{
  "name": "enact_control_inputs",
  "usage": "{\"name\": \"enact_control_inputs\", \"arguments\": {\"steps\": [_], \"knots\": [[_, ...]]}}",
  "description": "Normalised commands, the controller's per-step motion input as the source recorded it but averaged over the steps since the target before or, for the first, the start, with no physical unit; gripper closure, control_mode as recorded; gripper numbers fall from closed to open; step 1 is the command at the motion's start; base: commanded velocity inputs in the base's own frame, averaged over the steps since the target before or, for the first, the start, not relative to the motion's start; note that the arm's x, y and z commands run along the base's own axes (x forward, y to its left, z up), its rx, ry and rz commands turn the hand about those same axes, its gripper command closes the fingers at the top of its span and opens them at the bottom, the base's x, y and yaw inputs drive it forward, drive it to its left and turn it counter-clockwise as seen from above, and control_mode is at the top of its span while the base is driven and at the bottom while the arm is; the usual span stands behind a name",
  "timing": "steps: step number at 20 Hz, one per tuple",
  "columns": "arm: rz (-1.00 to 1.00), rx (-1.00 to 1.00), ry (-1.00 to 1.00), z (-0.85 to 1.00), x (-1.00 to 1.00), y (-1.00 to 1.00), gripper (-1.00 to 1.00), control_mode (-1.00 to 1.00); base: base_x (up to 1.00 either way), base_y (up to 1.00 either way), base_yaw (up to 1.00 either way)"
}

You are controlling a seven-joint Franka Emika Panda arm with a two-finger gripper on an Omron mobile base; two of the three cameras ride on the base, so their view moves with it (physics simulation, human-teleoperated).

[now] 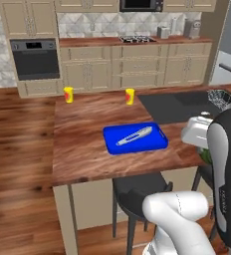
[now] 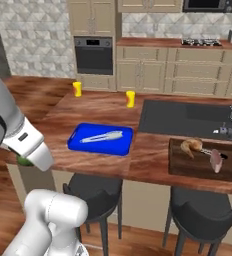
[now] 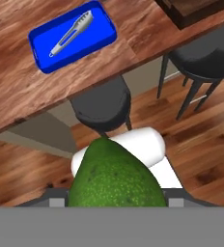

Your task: Gather the avocado and eggplant from the fridge and place them on a tray on the dining counter. Then gather the steak and chicken drumstick from the fridge and place them on the other tray.

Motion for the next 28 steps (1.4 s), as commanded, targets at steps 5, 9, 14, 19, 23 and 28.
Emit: {"name": "enact_control_inputs", "arguments": {"steps": [5,9,14,19,23,28], "knots": [[0.00,0.00,0.00,0.00,0.00,0.00,1.00,1.00,0.31,-0.08,0.16],[0.00,0.00,0.00,0.00,0.00,0.00,1.00,1.00,0.63,-0.08,0.09],[0.01,0.00,0.03,0.00,0.90,-0.03,1.00,-1.00,0.00,0.00,0.00],[0.00,0.00,0.06,-0.15,0.86,0.00,1.00,-1.00,0.00,0.00,0.00],[0.00,0.00,0.00,-0.42,0.79,0.00,1.00,-1.00,0.00,0.00,0.00],[0.07,0.00,-0.04,-0.76,0.57,0.01,1.00,-1.00,0.00,0.00,0.00]]}}
